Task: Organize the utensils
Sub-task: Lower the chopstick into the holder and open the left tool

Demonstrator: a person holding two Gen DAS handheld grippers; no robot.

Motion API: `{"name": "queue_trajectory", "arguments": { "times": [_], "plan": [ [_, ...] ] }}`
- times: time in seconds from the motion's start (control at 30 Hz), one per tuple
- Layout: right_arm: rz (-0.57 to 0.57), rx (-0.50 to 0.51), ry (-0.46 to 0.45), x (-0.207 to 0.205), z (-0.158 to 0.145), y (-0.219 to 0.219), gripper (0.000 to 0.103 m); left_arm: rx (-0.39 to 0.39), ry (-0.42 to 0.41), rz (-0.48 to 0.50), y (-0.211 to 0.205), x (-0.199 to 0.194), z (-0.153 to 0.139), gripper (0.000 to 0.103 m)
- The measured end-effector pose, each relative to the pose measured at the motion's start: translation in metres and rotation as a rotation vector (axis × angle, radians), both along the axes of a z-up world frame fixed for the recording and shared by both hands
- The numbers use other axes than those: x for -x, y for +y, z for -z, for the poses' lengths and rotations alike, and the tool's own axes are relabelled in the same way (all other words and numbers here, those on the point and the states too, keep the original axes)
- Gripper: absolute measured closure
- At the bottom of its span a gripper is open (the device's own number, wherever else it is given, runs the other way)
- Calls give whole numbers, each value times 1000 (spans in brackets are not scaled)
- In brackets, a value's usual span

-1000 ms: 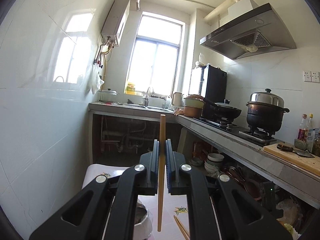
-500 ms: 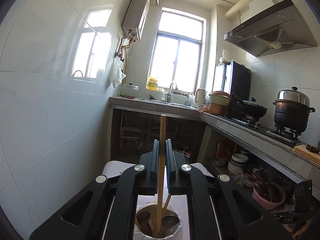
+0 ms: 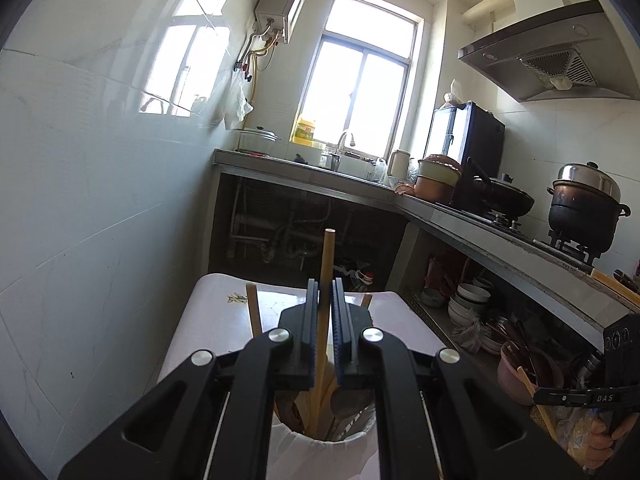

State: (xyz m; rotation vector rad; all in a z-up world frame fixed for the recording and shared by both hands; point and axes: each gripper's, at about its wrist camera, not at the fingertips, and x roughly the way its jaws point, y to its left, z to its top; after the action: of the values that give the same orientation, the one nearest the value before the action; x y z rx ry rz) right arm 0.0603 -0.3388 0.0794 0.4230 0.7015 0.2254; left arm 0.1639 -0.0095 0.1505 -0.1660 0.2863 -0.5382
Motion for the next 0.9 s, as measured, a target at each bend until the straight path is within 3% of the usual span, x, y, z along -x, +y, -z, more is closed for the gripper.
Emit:
{"name": "queue_trajectory", "arguments": {
  "times": [0.37,0.53,0.67,0.9],
  "plan": [
    [-33,31,-7,-7,-9,19,99,4,-15,12,14,13,-1,97],
    [-42,36,4,-11,-7,26,99,-79,-45,11,8,20,-8,97],
    [-45,41,4,-11,-7,31,99,-137,-17,37,-7,15,5,97],
    [-40,55,2,-10,-10,32,99,-146,26,39,-12,8,30,97]
  ]
}}
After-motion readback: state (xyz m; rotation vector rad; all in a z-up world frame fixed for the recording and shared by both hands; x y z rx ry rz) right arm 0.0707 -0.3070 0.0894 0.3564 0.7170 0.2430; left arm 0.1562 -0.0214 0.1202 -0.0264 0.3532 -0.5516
